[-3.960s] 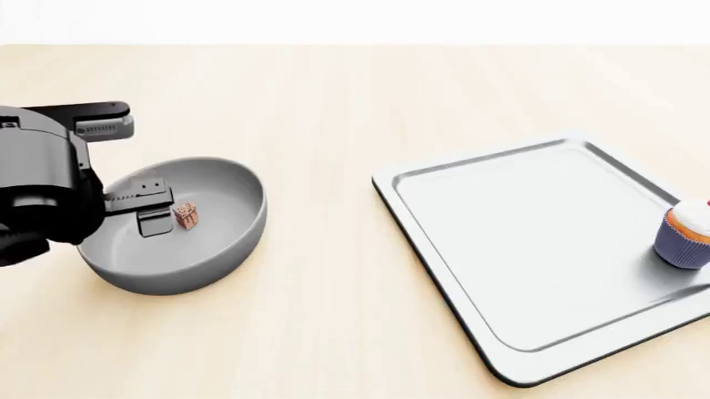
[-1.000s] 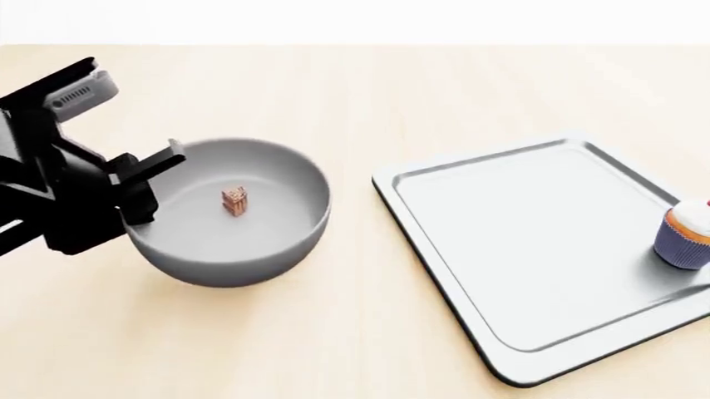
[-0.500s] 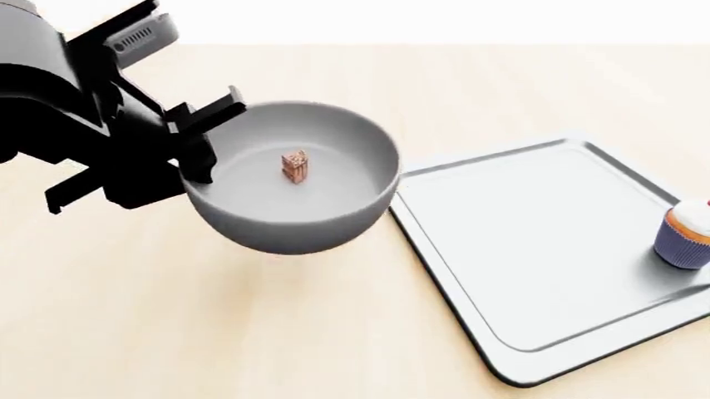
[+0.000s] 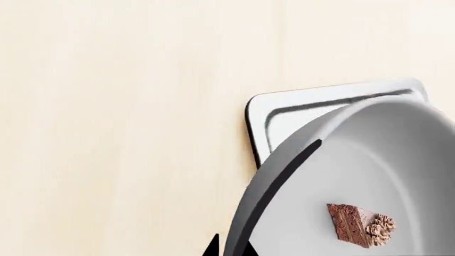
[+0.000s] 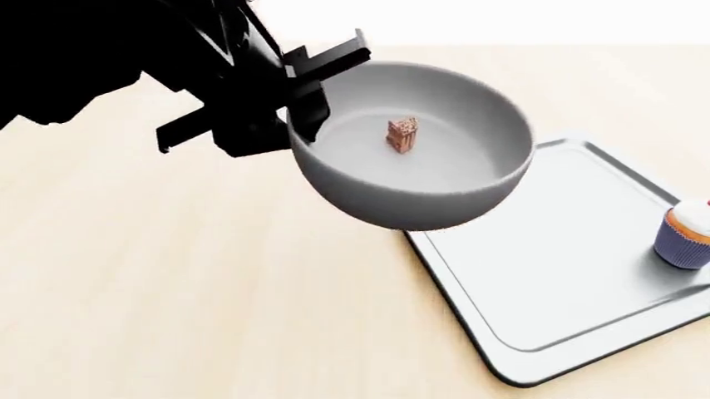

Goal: Pick up the bowl with cake and place it on the tray. Pick up the cupcake and place it on the tray.

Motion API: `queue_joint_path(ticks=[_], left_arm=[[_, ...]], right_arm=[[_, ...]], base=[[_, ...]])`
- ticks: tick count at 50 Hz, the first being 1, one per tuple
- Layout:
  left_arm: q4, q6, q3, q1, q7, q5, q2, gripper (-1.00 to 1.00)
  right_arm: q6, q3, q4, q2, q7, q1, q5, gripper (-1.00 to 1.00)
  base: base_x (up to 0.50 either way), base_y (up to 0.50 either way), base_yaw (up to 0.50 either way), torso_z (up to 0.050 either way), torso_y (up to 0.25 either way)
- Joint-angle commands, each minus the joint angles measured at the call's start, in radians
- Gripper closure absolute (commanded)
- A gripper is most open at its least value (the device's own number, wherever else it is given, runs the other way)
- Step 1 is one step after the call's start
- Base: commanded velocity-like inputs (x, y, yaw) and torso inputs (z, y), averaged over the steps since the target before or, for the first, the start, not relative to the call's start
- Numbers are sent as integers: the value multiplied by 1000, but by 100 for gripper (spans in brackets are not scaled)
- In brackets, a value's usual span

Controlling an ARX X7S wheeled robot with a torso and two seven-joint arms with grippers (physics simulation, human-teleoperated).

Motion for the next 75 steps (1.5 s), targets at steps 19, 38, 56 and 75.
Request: queue_joint_path(ticks=[19, 38, 56, 75], left_arm=[[-749, -281, 86, -2, 382, 40, 444, 100], [-716, -172, 304, 48, 685, 32, 445, 100], [-590, -45, 315, 70, 772, 138, 444, 100], [-479, 27, 309, 155, 692, 209, 445, 100]], right_arm=[[-12, 39, 12, 44, -19, 10, 28, -100], [-17, 44, 11, 39, -22, 9, 32, -100], [-27, 46, 2, 32, -26, -1, 33, -100], [-28, 45, 2, 21, -28, -1, 31, -100]], base=[[0, 0, 0, 0, 0], [0, 0, 0, 0, 1], [0, 0, 0, 0, 1], [0, 0, 0, 0, 1]])
